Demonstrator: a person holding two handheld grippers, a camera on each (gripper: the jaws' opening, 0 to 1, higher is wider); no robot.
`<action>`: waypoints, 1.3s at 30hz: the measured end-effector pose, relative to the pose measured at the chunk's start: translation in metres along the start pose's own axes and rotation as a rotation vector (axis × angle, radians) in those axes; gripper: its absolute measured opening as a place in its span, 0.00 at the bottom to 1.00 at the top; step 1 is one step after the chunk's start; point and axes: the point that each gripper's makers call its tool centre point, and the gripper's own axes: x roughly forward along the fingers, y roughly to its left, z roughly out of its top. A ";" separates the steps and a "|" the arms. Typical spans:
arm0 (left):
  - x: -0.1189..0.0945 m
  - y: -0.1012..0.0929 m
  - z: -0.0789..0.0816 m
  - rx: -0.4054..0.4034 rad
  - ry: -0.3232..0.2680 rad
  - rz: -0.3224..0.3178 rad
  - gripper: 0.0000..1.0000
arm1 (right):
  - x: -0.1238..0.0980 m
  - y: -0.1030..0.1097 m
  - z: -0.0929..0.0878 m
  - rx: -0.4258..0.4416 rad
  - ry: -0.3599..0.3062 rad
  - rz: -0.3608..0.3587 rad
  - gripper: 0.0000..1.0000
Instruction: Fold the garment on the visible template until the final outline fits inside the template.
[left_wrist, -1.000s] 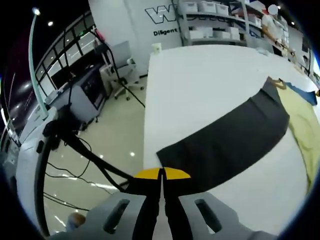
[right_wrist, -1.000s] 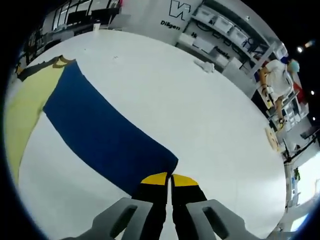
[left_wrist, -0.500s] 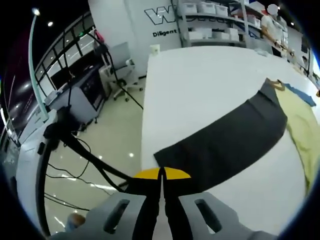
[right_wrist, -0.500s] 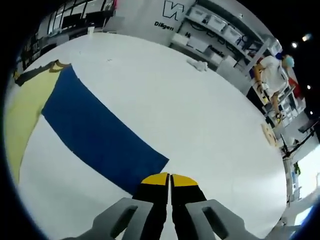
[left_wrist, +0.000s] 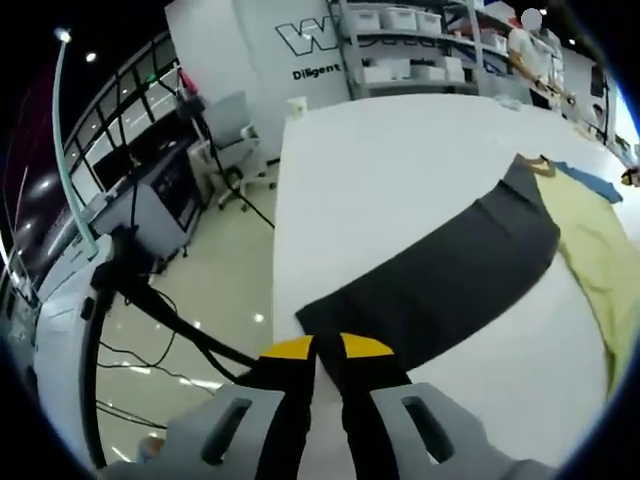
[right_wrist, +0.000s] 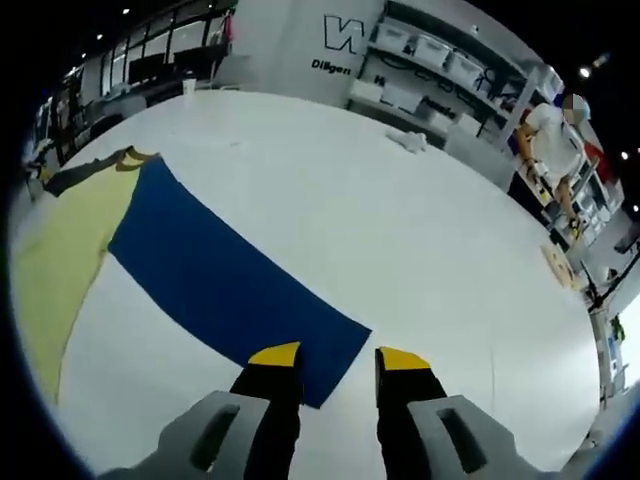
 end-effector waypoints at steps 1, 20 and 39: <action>-0.002 -0.001 0.003 0.008 -0.012 -0.004 0.13 | -0.001 0.002 0.001 0.001 -0.005 0.004 0.27; -0.020 -0.013 0.016 0.049 -0.070 -0.032 0.57 | -0.018 0.036 0.005 -0.002 -0.047 0.093 0.47; -0.044 -0.036 0.030 0.013 -0.124 -0.129 0.89 | -0.056 0.059 0.030 -0.012 -0.166 0.154 0.69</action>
